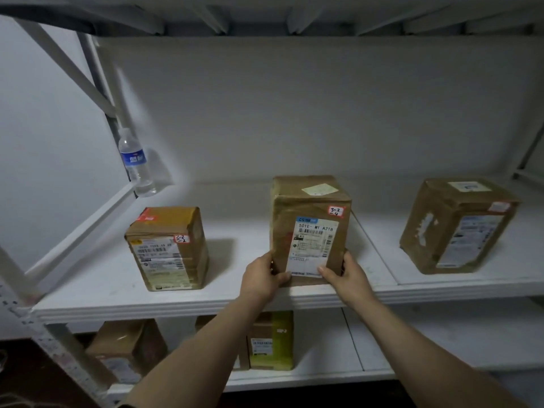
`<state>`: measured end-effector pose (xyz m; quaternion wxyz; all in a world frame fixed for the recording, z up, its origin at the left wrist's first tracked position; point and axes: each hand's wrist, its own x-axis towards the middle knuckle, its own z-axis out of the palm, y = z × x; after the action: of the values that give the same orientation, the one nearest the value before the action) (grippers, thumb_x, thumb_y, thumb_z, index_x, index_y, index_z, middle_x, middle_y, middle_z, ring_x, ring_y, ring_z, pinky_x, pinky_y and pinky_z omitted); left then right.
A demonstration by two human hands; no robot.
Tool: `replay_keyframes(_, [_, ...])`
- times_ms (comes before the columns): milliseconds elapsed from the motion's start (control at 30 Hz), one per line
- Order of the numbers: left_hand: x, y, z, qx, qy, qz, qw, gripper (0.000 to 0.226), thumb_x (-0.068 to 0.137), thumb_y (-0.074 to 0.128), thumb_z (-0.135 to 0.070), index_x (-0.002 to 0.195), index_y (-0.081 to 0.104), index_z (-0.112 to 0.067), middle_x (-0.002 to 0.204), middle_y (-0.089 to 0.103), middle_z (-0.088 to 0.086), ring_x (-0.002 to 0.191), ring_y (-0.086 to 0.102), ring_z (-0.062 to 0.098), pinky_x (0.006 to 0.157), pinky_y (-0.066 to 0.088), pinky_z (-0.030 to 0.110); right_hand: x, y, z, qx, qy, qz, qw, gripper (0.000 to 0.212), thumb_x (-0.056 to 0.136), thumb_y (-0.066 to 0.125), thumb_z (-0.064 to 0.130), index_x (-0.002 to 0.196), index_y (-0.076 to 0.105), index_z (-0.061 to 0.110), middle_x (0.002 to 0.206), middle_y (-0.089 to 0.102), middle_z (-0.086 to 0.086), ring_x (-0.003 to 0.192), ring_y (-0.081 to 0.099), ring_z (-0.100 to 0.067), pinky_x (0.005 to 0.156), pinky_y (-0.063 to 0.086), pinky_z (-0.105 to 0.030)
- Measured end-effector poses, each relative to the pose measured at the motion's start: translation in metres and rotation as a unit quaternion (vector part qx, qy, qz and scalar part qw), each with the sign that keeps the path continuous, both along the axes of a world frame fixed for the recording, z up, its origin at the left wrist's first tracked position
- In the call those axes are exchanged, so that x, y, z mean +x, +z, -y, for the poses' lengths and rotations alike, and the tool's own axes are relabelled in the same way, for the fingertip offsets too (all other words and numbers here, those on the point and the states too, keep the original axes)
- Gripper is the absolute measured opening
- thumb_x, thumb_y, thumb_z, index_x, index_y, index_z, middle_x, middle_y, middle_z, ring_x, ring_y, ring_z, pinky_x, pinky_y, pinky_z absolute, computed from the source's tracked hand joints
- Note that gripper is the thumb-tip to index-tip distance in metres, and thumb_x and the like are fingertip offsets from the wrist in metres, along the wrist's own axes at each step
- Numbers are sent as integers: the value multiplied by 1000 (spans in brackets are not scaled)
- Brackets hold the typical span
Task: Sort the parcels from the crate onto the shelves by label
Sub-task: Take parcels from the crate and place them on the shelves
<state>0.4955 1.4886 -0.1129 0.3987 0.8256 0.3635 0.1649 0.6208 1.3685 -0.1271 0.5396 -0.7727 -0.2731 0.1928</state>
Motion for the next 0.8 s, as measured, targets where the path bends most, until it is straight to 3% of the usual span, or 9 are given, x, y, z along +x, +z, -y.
replay_keyframes(267, [-3, -3, 0, 18, -12, -40, 999, 29, 89, 63, -17, 118, 58, -14, 119, 65, 4, 108, 59, 22, 89, 46, 28, -6, -3, 0, -21, -22, 9, 999, 55, 89, 65, 16, 138, 39, 13, 136, 53, -4, 128, 47, -23, 103, 40, -34])
replay_keyframes(433, [-16, -4, 16, 33, -17, -63, 997, 24, 91, 55, -9, 113, 45, -11, 120, 58, 8, 107, 57, 25, 77, 43, 25, -33, -6, 25, -32, -91, -14, 995, 83, 86, 69, 23, 151, 19, 10, 155, 27, -11, 142, 27, -28, 114, 29, -40])
replay_keyframes(600, [-37, -12, 40, 36, -82, -67, 994, 58, 87, 57, -7, 138, 31, -9, 131, 48, 15, 113, 54, 31, 94, 50, 38, -82, -7, 74, -25, -162, -33, 986, 82, 82, 74, 22, 148, 26, 6, 152, 31, -13, 139, 33, -25, 113, 30, -40])
replay_keyframes(700, [-57, -20, 62, 90, -187, -161, 965, 58, 86, 61, -12, 137, 34, -6, 136, 41, 19, 116, 51, 34, 93, 48, 36, -122, -12, 110, -48, -203, -36, 977, 77, 82, 74, 24, 145, 34, 7, 148, 39, -13, 135, 39, -24, 110, 36, -37])
replay_keyframes(800, [-77, -28, 100, 164, -294, -223, 915, 42, 87, 58, -13, 127, 47, -5, 132, 49, 18, 114, 53, 32, 92, 48, 37, -170, -25, 154, -69, -238, -52, 967, 70, 83, 73, 25, 142, 39, 10, 147, 40, -12, 135, 40, -24, 108, 38, -38])
